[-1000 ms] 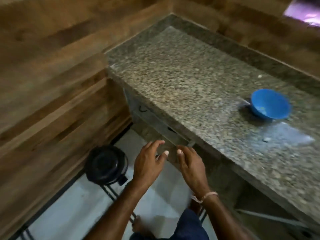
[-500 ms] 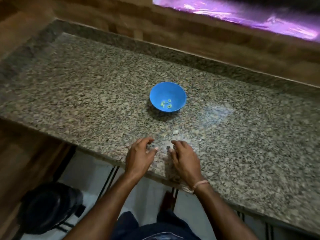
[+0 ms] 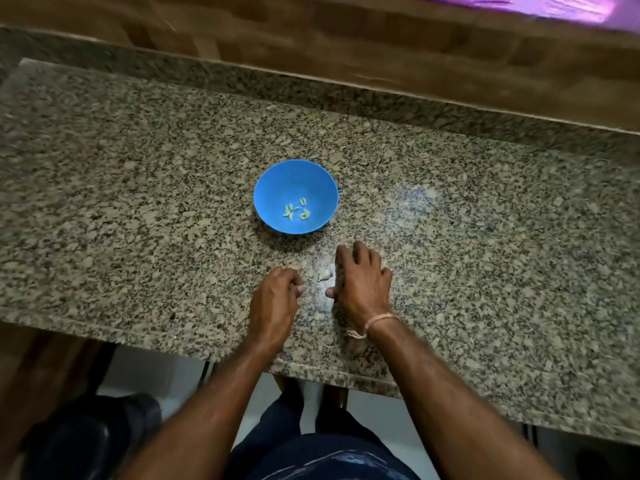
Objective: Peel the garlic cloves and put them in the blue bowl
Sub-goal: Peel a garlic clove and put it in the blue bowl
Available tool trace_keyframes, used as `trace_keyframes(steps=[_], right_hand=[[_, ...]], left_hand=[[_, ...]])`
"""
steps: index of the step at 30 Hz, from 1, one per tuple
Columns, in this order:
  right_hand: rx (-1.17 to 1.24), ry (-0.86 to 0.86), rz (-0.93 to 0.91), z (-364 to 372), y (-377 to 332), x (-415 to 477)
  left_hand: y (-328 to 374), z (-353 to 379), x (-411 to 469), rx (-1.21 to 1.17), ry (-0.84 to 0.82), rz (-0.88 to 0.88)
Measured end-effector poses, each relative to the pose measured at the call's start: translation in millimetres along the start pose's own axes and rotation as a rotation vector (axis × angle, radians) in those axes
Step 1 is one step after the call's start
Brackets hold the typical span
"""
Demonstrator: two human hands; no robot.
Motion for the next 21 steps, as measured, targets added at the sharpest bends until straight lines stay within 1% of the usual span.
trace_keyframes(steps=[4, 7, 10, 12, 13, 15, 16, 17, 19, 21], right_hand=[[-0.005, 0.018, 0.023, 4.1, -1.8, 1.4], [-0.012, 0.009, 0.044, 7.0, -2.4, 2.0], [0.008, 0.005, 0.057, 5.4, -2.0, 1.6], [0.034, 0.004, 0.061, 4.7, -0.6, 1.0], [0.042, 0.007, 0.061, 4.9, -0.3, 1.0], [0.055, 0.021, 0.073, 6.4, 1.8, 1.6], [0.061, 0.028, 0.082, 7.8, 3.5, 1.9], [0.068, 0.036, 0.085, 8.9, 4.6, 2.1], [0.087, 0.065, 0.077, 11.0, 7.3, 2.8], [0.106, 0.085, 0.065, 11.9, 9.5, 2.4]], left_hand=[[15.3, -27.5, 21.1, -0.097, 0.127, -0.005], [29.9, -50.8, 62.3, -0.059, 0.219, 0.063], [29.5, -56.9, 99.6, 0.047, 0.188, 0.091], [27.5, -57.0, 107.2, 0.133, 0.163, 0.115], [29.6, -57.8, 104.1, 0.160, 0.183, 0.157], [37.8, -49.1, 85.3, 0.131, 0.200, 0.277], [40.4, -38.1, 71.6, 0.084, 0.158, 0.323], [39.8, -23.9, 58.2, 0.035, 0.080, 0.337], [32.9, 6.7, 38.1, -0.015, -0.080, 0.310], [25.9, 26.2, 34.1, 0.028, -0.125, 0.310]])
Point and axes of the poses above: each hand's wrist, its own x-axis towards the middle knuckle, its own z-axis out of the palm, y = z × x, the point moved 4 cm from there along x, towards the middle knuckle, and after that the axes turned 11 degrees about z, right-handed, at the moved point
